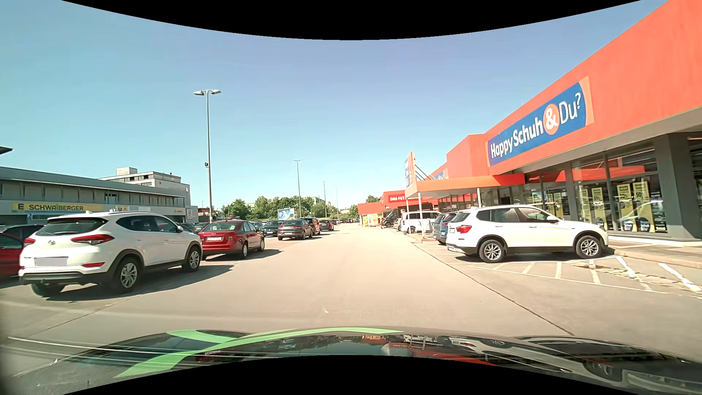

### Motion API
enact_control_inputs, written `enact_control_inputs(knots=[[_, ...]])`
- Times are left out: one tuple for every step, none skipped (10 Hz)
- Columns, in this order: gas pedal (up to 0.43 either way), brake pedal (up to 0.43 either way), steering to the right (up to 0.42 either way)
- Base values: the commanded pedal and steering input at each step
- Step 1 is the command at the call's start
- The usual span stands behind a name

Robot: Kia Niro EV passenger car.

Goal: Follow the waypoints while adhering to traffic rules and regulations

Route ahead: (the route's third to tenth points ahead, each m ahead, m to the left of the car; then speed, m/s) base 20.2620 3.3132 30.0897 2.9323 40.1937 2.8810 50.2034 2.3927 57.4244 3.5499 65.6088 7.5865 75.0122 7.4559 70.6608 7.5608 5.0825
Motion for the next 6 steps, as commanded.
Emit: enact_control_inputs(knots=[[0.098,0.000,-0.005],[0.098,0.000,-0.005],[0.098,0.000,-0.005],[0.098,0.000,-0.005],[0.098,0.000,-0.006],[0.098,0.000,-0.006]])
